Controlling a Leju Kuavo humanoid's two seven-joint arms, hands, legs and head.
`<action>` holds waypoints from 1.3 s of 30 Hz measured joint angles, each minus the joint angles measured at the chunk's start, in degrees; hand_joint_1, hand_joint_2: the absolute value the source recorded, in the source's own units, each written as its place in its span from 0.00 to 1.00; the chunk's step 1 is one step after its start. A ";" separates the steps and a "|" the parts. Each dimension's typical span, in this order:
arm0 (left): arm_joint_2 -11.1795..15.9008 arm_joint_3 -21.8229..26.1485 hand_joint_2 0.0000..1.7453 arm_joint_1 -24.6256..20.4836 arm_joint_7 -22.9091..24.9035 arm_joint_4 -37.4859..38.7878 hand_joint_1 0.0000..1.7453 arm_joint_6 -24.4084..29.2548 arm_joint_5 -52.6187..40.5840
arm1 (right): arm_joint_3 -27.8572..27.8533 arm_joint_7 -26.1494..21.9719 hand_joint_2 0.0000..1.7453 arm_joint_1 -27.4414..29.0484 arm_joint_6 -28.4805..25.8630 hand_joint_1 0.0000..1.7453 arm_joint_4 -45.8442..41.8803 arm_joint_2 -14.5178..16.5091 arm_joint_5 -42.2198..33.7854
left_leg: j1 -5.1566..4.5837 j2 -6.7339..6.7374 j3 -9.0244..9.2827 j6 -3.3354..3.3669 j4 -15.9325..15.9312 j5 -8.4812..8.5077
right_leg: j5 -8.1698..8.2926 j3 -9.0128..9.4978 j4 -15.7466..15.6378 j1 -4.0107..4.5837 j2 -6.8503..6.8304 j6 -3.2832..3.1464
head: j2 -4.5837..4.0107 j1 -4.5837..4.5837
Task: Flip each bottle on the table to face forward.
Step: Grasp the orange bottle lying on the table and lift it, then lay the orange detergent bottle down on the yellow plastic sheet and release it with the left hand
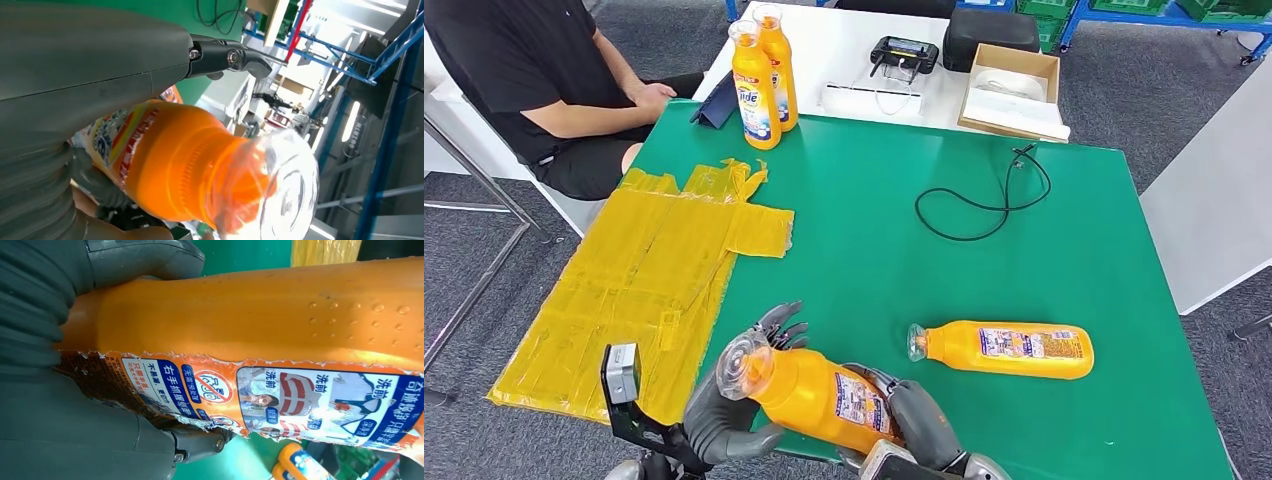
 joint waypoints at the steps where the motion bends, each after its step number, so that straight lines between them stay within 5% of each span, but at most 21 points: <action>1: 0.00 -0.14 1.00 -0.03 -0.29 0.00 0.00 0.15 -0.75 | 0.08 0.00 1.00 -0.31 0.52 1.00 0.45 0.16 -0.03 | 0.00 0.00 0.00 0.00 0.00 0.00 | 0.00 0.00 0.00 0.00 0.00 0.00 | 0.00 0.01; 37: -0.33 0.06 1.00 -1.49 -0.25 0.10 0.00 -0.11 -3.04 | 3.51 -0.04 1.00 -4.02 5.26 1.00 8.79 2.32 3.05 | 0.00 0.00 0.00 0.00 0.00 0.00 | 0.00 -0.01 0.00 -0.01 0.00 0.00 | 0.00 0.01; 38: -0.41 0.15 1.00 -1.53 -0.13 0.17 0.12 -0.20 -2.89 | 3.73 -0.07 1.00 -4.01 5.12 1.00 9.16 2.32 3.17 | 0.00 0.00 0.00 0.00 0.00 0.00 | 0.00 -0.01 0.00 -0.01 0.00 0.00 | 0.00 0.01; 39: -0.45 0.22 1.00 -1.56 -0.04 0.26 0.36 -0.29 -2.75 | 3.95 -0.18 1.00 -4.00 4.95 1.00 9.53 2.32 3.29 | 0.00 0.00 0.00 0.00 0.00 0.00 | 0.00 -0.01 0.00 -0.01 0.00 0.00 | 0.00 0.01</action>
